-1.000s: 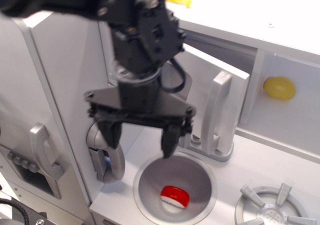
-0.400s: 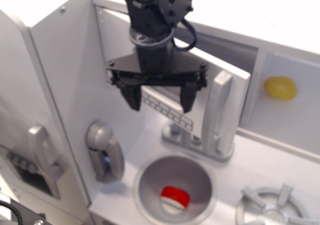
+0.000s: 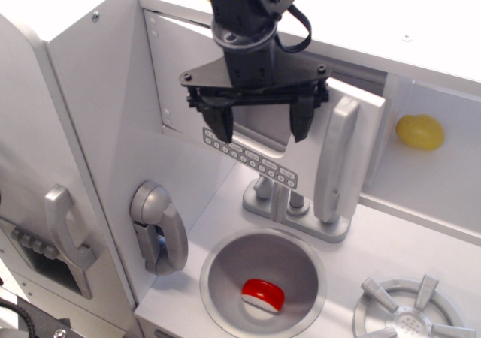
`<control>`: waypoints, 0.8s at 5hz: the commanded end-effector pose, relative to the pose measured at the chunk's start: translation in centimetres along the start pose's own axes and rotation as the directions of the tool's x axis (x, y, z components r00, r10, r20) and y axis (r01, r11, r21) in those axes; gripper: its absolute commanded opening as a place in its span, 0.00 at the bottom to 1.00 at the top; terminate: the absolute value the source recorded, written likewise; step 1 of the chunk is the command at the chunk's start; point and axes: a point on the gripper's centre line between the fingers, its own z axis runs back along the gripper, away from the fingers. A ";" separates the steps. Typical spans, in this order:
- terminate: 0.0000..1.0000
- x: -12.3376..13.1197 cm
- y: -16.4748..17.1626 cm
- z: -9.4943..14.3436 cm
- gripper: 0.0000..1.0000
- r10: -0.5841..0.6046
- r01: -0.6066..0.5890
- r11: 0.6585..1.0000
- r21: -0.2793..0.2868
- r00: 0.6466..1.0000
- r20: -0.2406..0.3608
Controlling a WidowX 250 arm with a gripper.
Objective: Close microwave
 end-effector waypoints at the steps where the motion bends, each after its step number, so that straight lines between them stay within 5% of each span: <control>1: 0.00 1.7 -0.5 1.5 1.00 0.039 -0.037 0.999 -0.029 0.998 0.054; 3: 0.00 2.3 -0.8 1.2 1.00 0.061 -0.060 0.998 -0.020 0.996 0.064; 4: 0.00 0.3 1.6 1.4 1.00 0.022 -0.023 0.999 0.045 0.999 0.023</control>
